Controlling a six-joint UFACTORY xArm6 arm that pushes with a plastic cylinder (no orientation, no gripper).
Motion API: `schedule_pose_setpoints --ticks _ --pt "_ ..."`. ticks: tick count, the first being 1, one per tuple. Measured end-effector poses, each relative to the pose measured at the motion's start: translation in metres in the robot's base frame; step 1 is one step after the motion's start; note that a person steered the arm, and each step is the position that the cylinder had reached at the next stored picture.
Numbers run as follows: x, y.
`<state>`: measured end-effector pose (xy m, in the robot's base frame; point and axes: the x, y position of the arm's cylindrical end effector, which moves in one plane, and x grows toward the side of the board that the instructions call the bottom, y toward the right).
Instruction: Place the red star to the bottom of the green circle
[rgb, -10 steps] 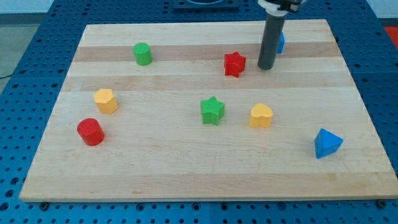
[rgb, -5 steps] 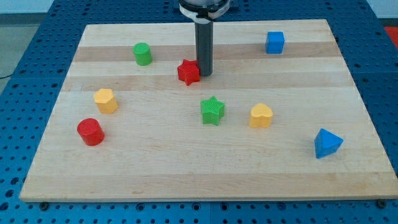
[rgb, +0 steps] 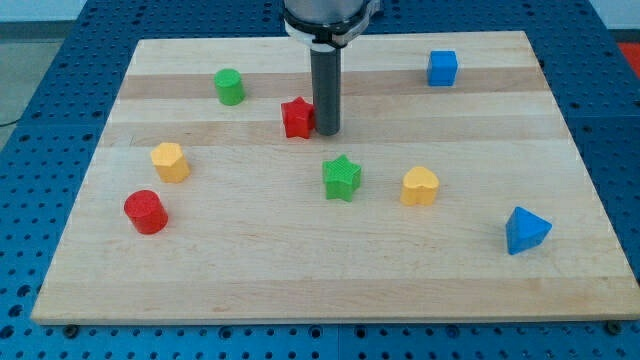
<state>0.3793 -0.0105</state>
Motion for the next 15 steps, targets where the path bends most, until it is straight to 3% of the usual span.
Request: schedule_pose_setpoints --ticks 2,3,4,6,8,13,15 --pt "0.0 -0.055" --pt "-0.001 -0.054" --pt "-0.01 -0.007" --pt "-0.011 -0.065" --pt "-0.024 -0.037" --pt "-0.017 -0.112" --pt "-0.02 -0.112"
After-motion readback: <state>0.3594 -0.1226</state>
